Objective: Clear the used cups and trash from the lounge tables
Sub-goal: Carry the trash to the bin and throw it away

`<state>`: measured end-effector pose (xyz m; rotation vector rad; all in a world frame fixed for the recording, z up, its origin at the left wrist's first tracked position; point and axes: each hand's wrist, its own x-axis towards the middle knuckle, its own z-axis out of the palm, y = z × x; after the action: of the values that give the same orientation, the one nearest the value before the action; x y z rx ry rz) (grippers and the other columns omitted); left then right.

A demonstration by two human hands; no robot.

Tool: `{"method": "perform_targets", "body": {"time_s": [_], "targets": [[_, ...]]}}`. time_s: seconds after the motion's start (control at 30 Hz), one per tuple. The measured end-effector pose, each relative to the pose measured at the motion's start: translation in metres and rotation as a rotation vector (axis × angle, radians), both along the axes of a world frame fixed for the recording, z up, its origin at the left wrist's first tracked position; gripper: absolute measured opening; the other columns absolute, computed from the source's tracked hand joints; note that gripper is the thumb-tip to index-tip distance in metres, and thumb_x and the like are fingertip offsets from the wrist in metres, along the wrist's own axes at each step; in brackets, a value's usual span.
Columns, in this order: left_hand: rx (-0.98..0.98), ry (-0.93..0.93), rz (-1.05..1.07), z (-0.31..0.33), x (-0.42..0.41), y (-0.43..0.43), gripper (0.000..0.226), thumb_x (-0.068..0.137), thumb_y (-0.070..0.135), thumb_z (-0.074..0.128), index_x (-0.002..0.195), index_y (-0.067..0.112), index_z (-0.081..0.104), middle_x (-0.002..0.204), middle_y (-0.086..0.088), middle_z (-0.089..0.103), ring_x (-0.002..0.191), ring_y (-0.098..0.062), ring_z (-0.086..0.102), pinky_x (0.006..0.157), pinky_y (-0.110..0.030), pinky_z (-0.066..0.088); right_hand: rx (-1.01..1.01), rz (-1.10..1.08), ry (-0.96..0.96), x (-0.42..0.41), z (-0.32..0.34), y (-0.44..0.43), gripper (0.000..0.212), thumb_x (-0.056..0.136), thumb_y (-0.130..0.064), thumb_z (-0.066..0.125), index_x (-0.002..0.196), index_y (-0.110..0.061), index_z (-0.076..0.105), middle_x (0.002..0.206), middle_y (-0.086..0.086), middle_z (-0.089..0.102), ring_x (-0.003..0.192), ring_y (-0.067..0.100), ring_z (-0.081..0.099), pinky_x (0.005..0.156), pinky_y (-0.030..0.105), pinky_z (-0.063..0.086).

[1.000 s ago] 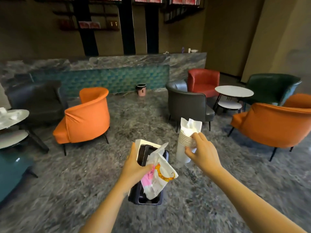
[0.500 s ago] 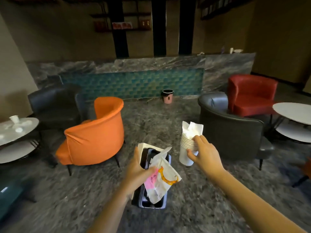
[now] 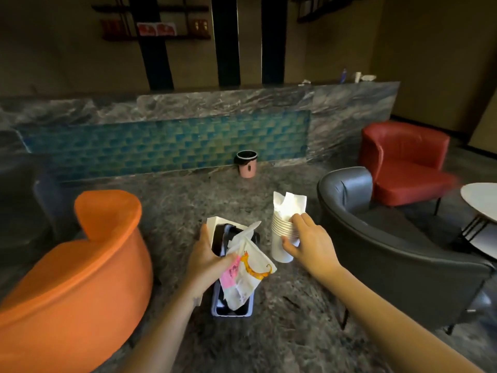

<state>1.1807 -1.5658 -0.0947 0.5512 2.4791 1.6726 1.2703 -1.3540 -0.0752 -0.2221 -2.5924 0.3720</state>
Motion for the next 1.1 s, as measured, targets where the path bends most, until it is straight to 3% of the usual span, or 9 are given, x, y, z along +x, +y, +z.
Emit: {"method": "perform_targets", "body": {"time_s": [0.17, 0.3, 0.4, 0.57, 0.67, 0.8, 0.87, 1.0, 1.1], "targets": [[0.028, 0.021, -0.033, -0.015, -0.166, 0.1, 0.055, 0.067, 0.016, 0.075, 0.104, 0.041, 0.043, 0.098, 0.014, 0.06, 0.088, 0.004, 0.057, 0.061, -0.009, 0.039, 0.015, -0.014, 0.004, -0.164, -0.02, 0.093, 0.027, 0.083, -0.028, 0.06, 0.099, -0.008, 0.05, 0.093, 0.008, 0.053, 0.066, 0.027, 0.052, 0.059, 0.034, 0.039], [0.012, 0.031, 0.012, -0.009, -0.301, 0.168, 0.055, 0.064, 0.015, 0.076, 0.103, 0.038, 0.046, 0.097, 0.013, 0.061, 0.089, 0.006, 0.057, 0.062, -0.008, 0.039, -0.009, 0.019, -0.012, -0.304, -0.018, 0.164, 0.027, 0.081, -0.026, 0.063, 0.097, -0.007, 0.052, 0.091, 0.009, 0.055, 0.062, 0.029, 0.052, 0.055, 0.031, 0.035], [0.017, 0.037, 0.071, -0.003, -0.396, 0.202, 0.051, 0.066, 0.016, 0.077, 0.1, 0.039, 0.048, 0.09, 0.019, 0.061, 0.081, 0.019, 0.054, 0.057, -0.002, 0.04, -0.006, 0.05, -0.024, -0.408, -0.013, 0.208, 0.027, 0.08, -0.024, 0.064, 0.096, -0.006, 0.052, 0.091, 0.011, 0.055, 0.062, 0.032, 0.053, 0.055, 0.03, 0.033], [-0.019, 0.017, 0.17, -0.009, -0.552, 0.241, 0.057, 0.064, 0.025, 0.077, 0.111, 0.037, 0.047, 0.095, 0.018, 0.063, 0.086, 0.007, 0.058, 0.065, -0.017, 0.044, -0.013, 0.12, -0.045, -0.575, -0.023, 0.259, 0.028, 0.08, -0.025, 0.064, 0.097, -0.006, 0.052, 0.093, 0.01, 0.055, 0.065, 0.031, 0.055, 0.055, 0.03, 0.033], [-0.021, 0.035, 0.177, -0.02, -0.649, 0.275, 0.06, 0.064, 0.025, 0.077, 0.111, 0.041, 0.044, 0.095, 0.023, 0.061, 0.084, 0.013, 0.056, 0.061, -0.01, 0.04, -0.008, 0.135, -0.054, -0.669, -0.033, 0.294, 0.027, 0.08, -0.025, 0.065, 0.095, -0.006, 0.051, 0.091, 0.011, 0.055, 0.065, 0.031, 0.055, 0.056, 0.03, 0.033], [0.0, 0.044, 0.111, -0.025, -0.805, 0.352, 0.062, 0.064, 0.025, 0.075, 0.115, 0.038, 0.043, 0.097, 0.02, 0.061, 0.089, 0.003, 0.059, 0.066, -0.022, 0.045, 0.01, 0.101, -0.067, -0.808, -0.035, 0.367, 0.029, 0.083, -0.029, 0.061, 0.1, -0.007, 0.051, 0.097, 0.008, 0.055, 0.072, 0.031, 0.057, 0.058, 0.029, 0.034], [-0.018, 0.07, 0.079, -0.02, -0.874, 0.398, 0.06, 0.066, 0.023, 0.076, 0.113, 0.04, 0.043, 0.093, 0.023, 0.06, 0.087, 0.004, 0.058, 0.064, -0.02, 0.043, 0.027, 0.064, -0.078, -0.866, -0.03, 0.41, 0.029, 0.082, -0.028, 0.062, 0.099, -0.007, 0.051, 0.096, 0.009, 0.056, 0.071, 0.031, 0.058, 0.057, 0.03, 0.034], [-0.035, 0.129, -0.009, -0.009, -1.001, 0.499, 0.061, 0.068, 0.023, 0.077, 0.118, 0.031, 0.044, 0.104, 0.017, 0.055, 0.093, 0.002, 0.053, 0.073, -0.017, 0.043, 0.017, -0.038, -0.076, -0.961, -0.025, 0.498, 0.028, 0.077, -0.023, 0.069, 0.092, -0.004, 0.054, 0.088, 0.013, 0.058, 0.065, 0.034, 0.058, 0.054, 0.03, 0.035], [-0.036, 0.129, -0.064, -0.015, -1.082, 0.575, 0.058, 0.068, 0.024, 0.076, 0.114, 0.035, 0.042, 0.098, 0.022, 0.053, 0.087, 0.012, 0.049, 0.059, -0.004, 0.037, 0.027, -0.112, -0.087, -1.032, -0.034, 0.569, 0.029, 0.078, -0.026, 0.067, 0.093, -0.007, 0.053, 0.089, 0.011, 0.058, 0.067, 0.032, 0.059, 0.055, 0.03, 0.037]]}}
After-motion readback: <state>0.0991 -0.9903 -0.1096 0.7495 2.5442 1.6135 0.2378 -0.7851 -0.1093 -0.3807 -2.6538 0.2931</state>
